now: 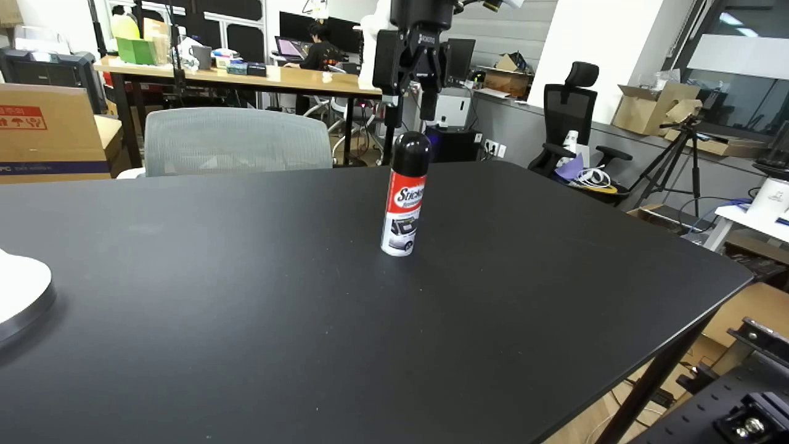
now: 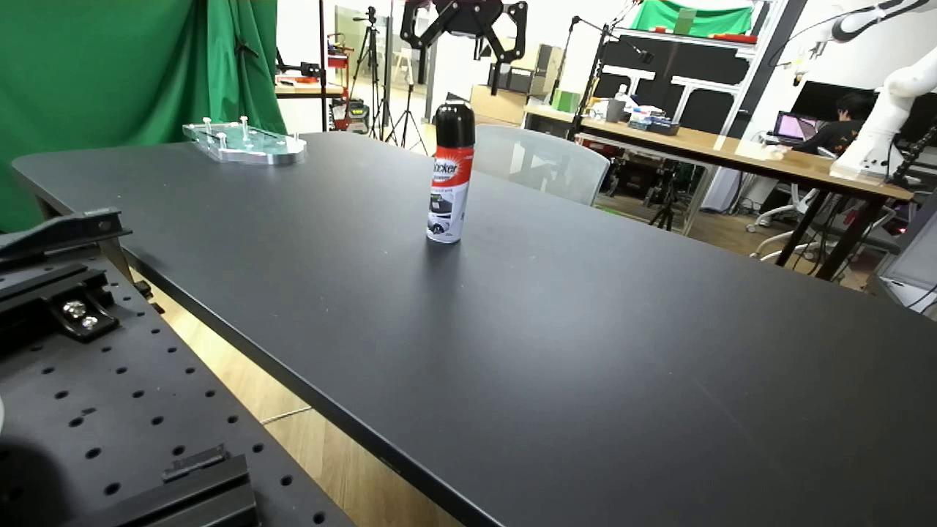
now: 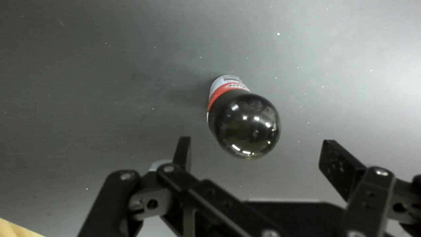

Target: Put the black lid on top of the spray can

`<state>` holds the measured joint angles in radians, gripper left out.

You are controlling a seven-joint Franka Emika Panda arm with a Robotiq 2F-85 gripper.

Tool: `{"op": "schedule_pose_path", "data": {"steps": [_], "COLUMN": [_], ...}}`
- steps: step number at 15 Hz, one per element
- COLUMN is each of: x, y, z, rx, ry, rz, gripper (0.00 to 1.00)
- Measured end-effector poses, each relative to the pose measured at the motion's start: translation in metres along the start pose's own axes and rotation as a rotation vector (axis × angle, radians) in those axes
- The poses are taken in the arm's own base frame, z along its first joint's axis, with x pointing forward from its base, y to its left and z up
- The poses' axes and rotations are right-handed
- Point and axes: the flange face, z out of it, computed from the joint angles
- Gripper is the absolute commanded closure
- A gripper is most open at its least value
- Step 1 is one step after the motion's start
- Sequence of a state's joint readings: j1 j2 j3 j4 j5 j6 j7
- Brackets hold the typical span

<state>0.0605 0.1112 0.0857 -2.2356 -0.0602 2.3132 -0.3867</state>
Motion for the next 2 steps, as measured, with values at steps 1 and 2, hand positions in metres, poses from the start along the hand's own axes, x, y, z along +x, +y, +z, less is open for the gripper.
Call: {"op": "schedule_pose_path", "data": {"steps": [1, 2], "x": [-0.0013, -0.0027], "y": [-0.0011, -0.0021], "z": [-0.0022, -0.0042], "rx": [-0.01, -0.021], "ry": [-0.005, -0.01], "rz": [-0.01, -0.02], "gripper": [0.0, 0.0]}}
